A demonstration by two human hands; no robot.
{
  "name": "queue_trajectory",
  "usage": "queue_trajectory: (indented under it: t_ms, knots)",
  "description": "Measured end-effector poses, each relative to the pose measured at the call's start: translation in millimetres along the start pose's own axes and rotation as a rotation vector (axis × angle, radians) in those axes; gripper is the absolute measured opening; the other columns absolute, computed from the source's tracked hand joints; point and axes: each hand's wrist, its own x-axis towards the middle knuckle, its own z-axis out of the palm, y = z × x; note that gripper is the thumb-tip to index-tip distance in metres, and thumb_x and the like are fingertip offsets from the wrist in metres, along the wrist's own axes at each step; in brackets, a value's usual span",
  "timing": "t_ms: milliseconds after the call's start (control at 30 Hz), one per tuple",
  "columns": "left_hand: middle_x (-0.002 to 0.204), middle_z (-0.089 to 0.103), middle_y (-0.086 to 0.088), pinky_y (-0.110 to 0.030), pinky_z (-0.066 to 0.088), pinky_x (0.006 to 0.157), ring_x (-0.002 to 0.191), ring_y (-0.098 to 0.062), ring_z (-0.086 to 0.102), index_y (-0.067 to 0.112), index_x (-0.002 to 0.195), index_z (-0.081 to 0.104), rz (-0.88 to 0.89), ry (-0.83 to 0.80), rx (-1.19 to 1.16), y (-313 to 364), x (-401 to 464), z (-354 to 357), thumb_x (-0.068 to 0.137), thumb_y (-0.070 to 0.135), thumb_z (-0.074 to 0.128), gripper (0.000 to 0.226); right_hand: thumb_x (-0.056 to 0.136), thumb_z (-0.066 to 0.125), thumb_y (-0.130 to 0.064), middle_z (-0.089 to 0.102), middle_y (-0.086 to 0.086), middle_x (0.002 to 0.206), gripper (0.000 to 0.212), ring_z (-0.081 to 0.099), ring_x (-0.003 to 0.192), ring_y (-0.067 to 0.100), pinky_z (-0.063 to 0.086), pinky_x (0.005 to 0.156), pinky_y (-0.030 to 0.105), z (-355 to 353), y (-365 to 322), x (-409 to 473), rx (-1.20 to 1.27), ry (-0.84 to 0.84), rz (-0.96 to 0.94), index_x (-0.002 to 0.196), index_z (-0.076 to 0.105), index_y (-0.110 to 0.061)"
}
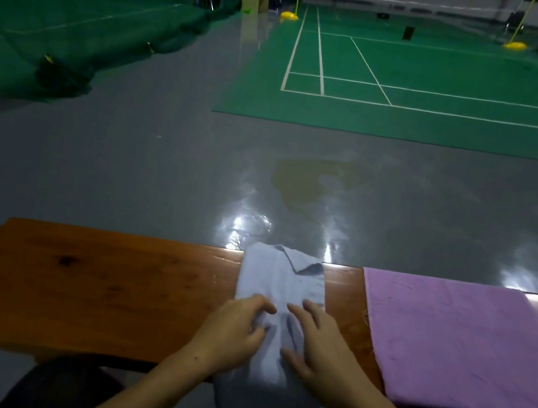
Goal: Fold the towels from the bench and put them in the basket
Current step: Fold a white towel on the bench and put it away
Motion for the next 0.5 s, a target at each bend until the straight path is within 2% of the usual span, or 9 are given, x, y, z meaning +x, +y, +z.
queue_trajectory:
  t_ms: [67, 100, 167, 233, 333, 433, 500]
  knots:
    - [0.155, 0.051, 0.010, -0.028, 0.046, 0.111, 0.135, -0.008, 0.053, 0.035, 0.146, 0.052, 0.008, -0.028, 0.016, -0.4, -2.7, 8.3, 0.103, 0.035, 0.057, 0.043, 0.104, 0.042, -0.064, -0.008, 0.001, 0.175, 0.081, -0.002, 0.162, 0.019, 0.006, 0.130, 0.036, 5.6, -0.1, -3.7, -0.119, -0.029, -0.014, 0.167, 0.007, -0.029]
    - [0.167, 0.034, 0.010, -0.030, 0.032, 0.123, 0.152, -0.010, 0.035, 0.031, 0.156, 0.042, 0.009, -0.053, 0.047, -1.4, -1.9, 11.6, 0.104, 0.033, 0.054, 0.053, 0.104, 0.037, -0.066, -0.014, 0.002, 0.175, 0.081, -0.008, 0.162, 0.020, 0.001, 0.130, 0.036, 8.2, 0.0, -2.5, -0.136, -0.020, -0.004, 0.167, 0.003, -0.028]
    - [0.173, 0.001, 0.010, -0.029, 0.001, 0.129, 0.161, -0.011, -0.001, 0.023, 0.167, 0.019, 0.023, -0.117, 0.177, -2.5, 3.1, 17.4, 0.107, 0.031, 0.047, 0.066, 0.105, 0.025, -0.068, -0.022, 0.002, 0.173, 0.079, -0.019, 0.160, 0.020, -0.007, 0.130, 0.040, 15.2, 1.2, 3.8, -0.171, -0.012, 0.027, 0.167, -0.005, -0.030]
    - [0.170, -0.018, 0.004, -0.031, -0.013, 0.128, 0.159, -0.012, -0.018, 0.021, 0.168, 0.002, 0.048, -0.147, 0.341, -5.9, 7.0, 25.3, 0.110, 0.037, 0.036, 0.069, 0.102, 0.008, -0.072, -0.028, 0.004, 0.170, 0.078, -0.028, 0.157, 0.022, -0.009, 0.130, 0.047, 23.9, 1.4, 11.9, -0.248, 0.017, 0.037, 0.165, -0.012, -0.031]
    - [0.170, -0.025, -0.002, -0.037, -0.017, 0.128, 0.156, -0.014, -0.027, 0.021, 0.167, -0.009, 0.050, -0.123, 0.480, -10.5, 14.1, 33.8, 0.110, 0.043, 0.023, 0.069, 0.092, -0.008, -0.076, -0.033, 0.002, 0.168, 0.082, -0.031, 0.155, 0.022, -0.013, 0.128, 0.053, 29.7, 3.5, 25.3, -0.287, 0.057, 0.066, 0.162, -0.020, -0.034]
    - [0.172, -0.022, -0.001, -0.040, -0.013, 0.129, 0.157, -0.014, -0.024, 0.024, 0.167, -0.007, 0.059, -0.076, 0.521, -19.1, 27.7, 35.0, 0.107, 0.050, 0.014, 0.069, 0.100, 0.003, -0.075, -0.034, -0.001, 0.168, 0.076, -0.029, 0.157, 0.022, -0.011, 0.127, 0.060, 27.3, 12.5, 43.5, -0.309, 0.088, 0.085, 0.162, -0.021, -0.039]
    - [0.174, -0.015, 0.000, -0.041, -0.008, 0.131, 0.159, -0.013, -0.019, 0.025, 0.168, 0.002, 0.060, -0.051, 0.505, -22.9, 37.9, 34.3, 0.109, 0.050, 0.020, 0.067, 0.100, 0.006, -0.075, -0.033, -0.002, 0.169, 0.076, -0.027, 0.157, 0.022, -0.009, 0.127, 0.062, 23.6, 17.4, 54.8, -0.321, 0.093, 0.093, 0.163, -0.019, -0.040]
